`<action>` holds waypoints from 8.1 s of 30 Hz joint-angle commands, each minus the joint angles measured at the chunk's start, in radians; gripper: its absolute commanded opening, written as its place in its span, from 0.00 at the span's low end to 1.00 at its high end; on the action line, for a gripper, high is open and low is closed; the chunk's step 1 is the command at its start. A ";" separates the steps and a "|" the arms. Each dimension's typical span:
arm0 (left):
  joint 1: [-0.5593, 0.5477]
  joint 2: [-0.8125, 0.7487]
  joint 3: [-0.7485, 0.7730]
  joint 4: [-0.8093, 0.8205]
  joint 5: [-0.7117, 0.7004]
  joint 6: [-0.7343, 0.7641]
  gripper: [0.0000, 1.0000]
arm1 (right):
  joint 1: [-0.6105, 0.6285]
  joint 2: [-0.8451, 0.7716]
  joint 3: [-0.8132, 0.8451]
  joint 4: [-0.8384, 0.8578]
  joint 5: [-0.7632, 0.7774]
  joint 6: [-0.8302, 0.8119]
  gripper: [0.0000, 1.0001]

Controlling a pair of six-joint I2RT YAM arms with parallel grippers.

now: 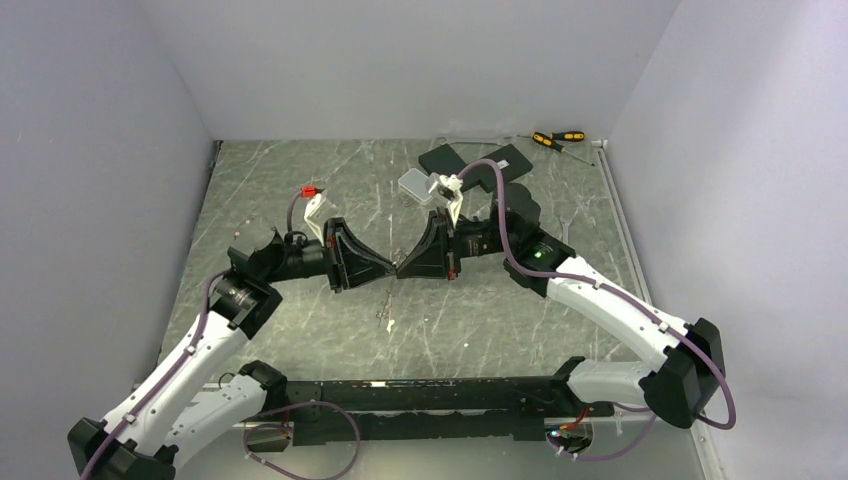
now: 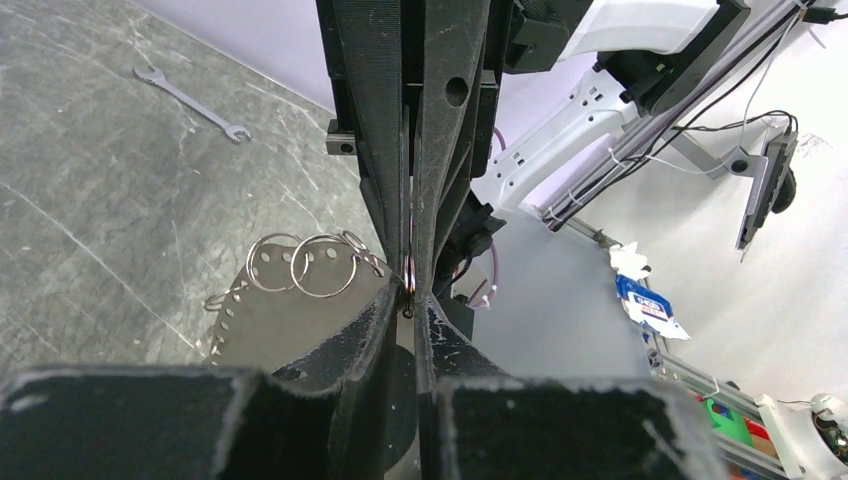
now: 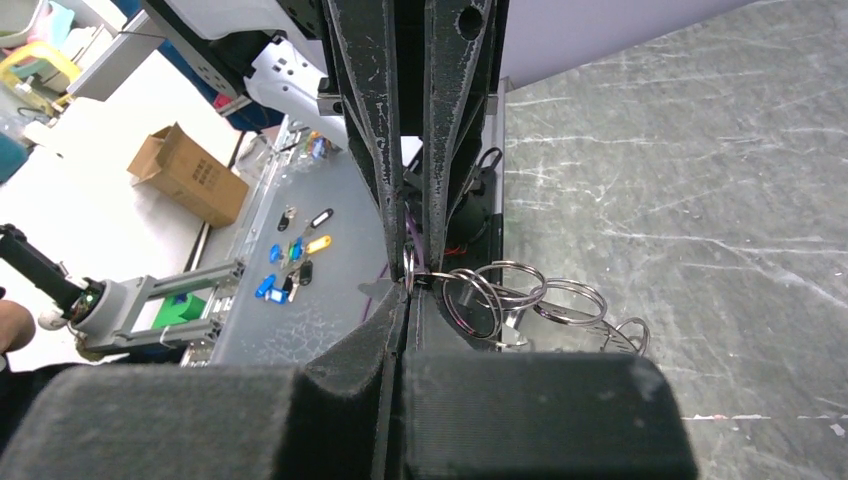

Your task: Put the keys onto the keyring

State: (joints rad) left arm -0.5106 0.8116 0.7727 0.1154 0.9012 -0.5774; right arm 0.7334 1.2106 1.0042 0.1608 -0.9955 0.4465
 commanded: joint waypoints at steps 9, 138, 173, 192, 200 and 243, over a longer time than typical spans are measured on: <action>-0.018 0.024 -0.014 0.104 0.000 -0.038 0.00 | 0.000 -0.023 -0.005 0.126 -0.013 0.034 0.00; -0.018 -0.155 -0.004 0.118 0.035 0.182 0.37 | 0.026 0.007 -0.413 1.451 0.274 0.374 0.00; -0.023 -0.097 -0.030 0.213 0.035 0.164 0.31 | 0.096 0.004 -0.355 1.220 0.314 0.265 0.00; -0.024 -0.082 -0.027 0.187 0.012 0.179 0.17 | 0.125 -0.008 -0.340 1.169 0.309 0.203 0.00; -0.025 -0.068 -0.023 0.178 0.021 0.176 0.10 | 0.133 -0.019 -0.338 1.148 0.310 0.177 0.00; -0.025 -0.110 0.000 0.154 -0.039 0.125 0.27 | 0.133 -0.040 -0.349 1.174 0.311 0.169 0.00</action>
State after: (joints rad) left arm -0.5320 0.6926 0.7559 0.2001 0.8577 -0.4179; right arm 0.8612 1.1938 0.6128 1.2385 -0.6884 0.6197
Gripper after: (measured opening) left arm 0.283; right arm 0.010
